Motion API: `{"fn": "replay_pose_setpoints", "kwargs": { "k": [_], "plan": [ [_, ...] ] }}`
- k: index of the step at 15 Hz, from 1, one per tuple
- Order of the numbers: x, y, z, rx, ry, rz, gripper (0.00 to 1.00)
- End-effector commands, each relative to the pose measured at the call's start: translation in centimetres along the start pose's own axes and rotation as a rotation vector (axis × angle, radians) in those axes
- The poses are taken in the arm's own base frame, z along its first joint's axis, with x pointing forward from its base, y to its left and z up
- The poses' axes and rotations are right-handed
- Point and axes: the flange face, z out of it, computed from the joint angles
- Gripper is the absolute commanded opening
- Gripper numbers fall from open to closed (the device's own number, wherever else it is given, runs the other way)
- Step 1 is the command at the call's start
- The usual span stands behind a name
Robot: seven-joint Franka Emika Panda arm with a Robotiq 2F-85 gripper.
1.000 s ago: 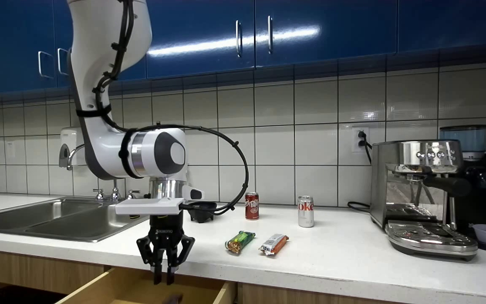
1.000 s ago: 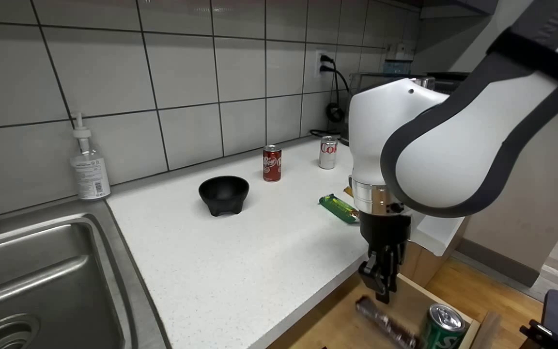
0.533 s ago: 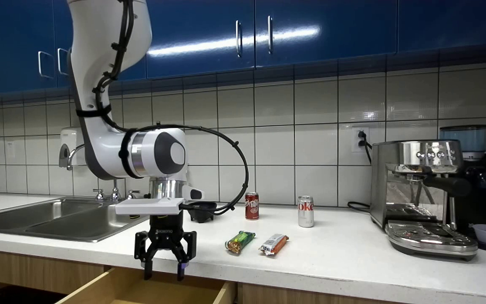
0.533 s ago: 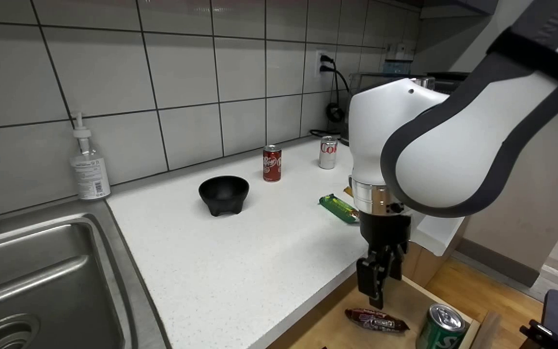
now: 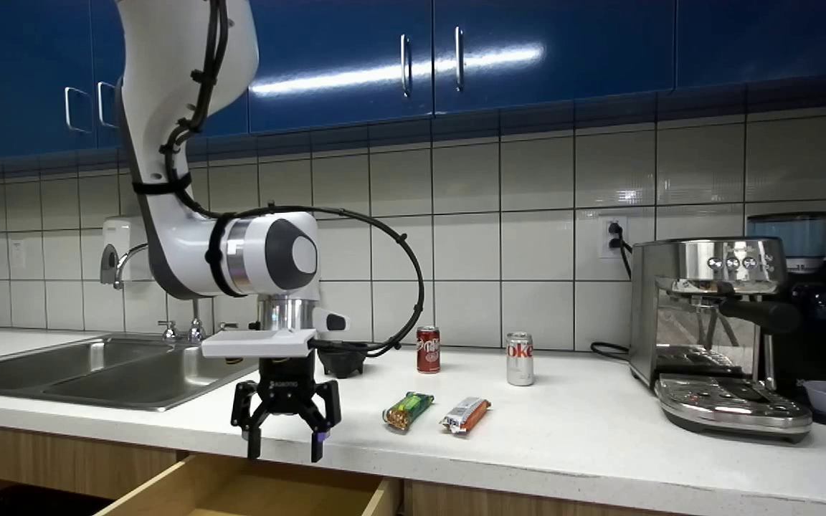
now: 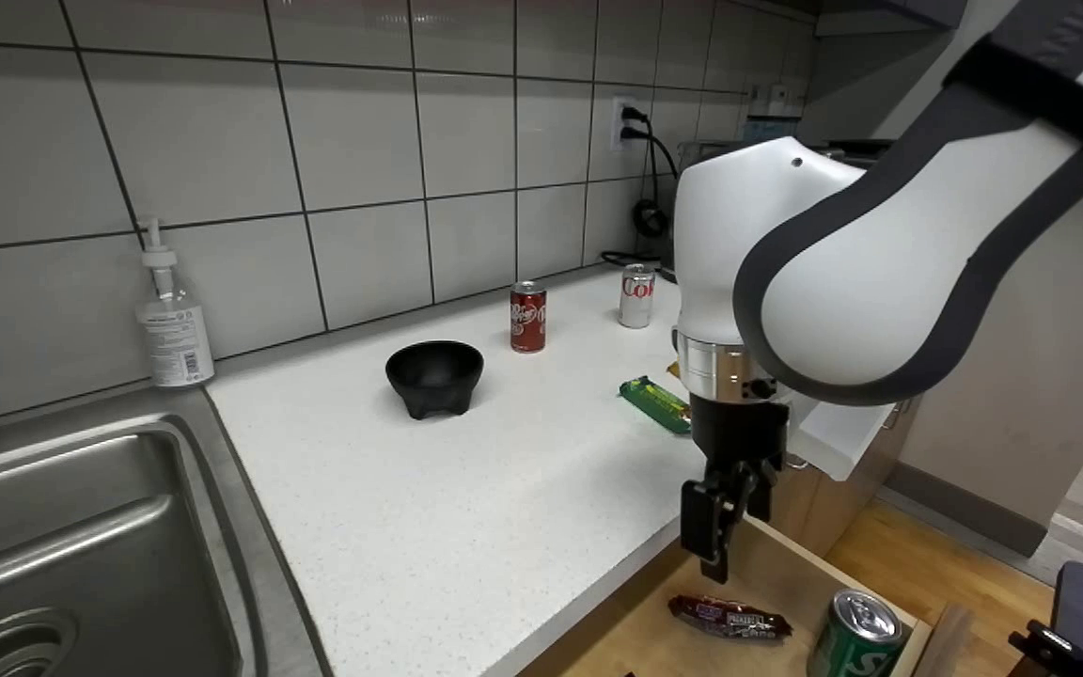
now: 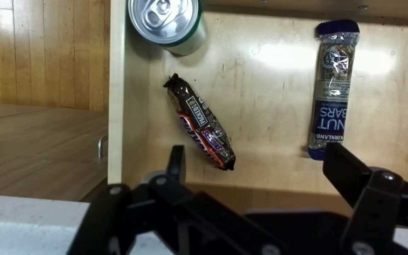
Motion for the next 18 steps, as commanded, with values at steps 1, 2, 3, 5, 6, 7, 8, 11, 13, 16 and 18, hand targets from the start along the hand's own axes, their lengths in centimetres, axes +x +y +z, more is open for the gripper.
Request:
{"fn": "replay_pose_setpoints", "kwargs": {
  "k": [1,2,3,5,6,7,8,11,13,16,18],
  "plan": [
    [0.6,0.7,-2.1,-0.014,0.046,0.01,1.0],
    [0.8,0.9,-2.5,-0.014,0.054,0.011,1.0],
    [1.1,1.1,-2.9,-0.015,0.064,0.011,1.0],
    [1.7,1.6,-3.5,-0.017,0.08,0.014,1.0],
    [2.0,1.9,-3.8,-0.016,0.087,0.014,1.0],
    [2.4,2.2,-4.1,-0.018,0.095,0.014,1.0],
    [2.7,2.4,-4.4,-0.019,0.102,0.011,1.0],
    [3.7,3.1,-5.4,-0.028,0.125,0.004,1.0],
    [4.4,3.8,-5.9,-0.034,0.14,-0.002,1.0],
    [5.2,4.8,-6.7,-0.043,0.159,-0.011,1.0],
    [5.6,5.4,-7.1,-0.046,0.168,-0.018,1.0]
  ]
}}
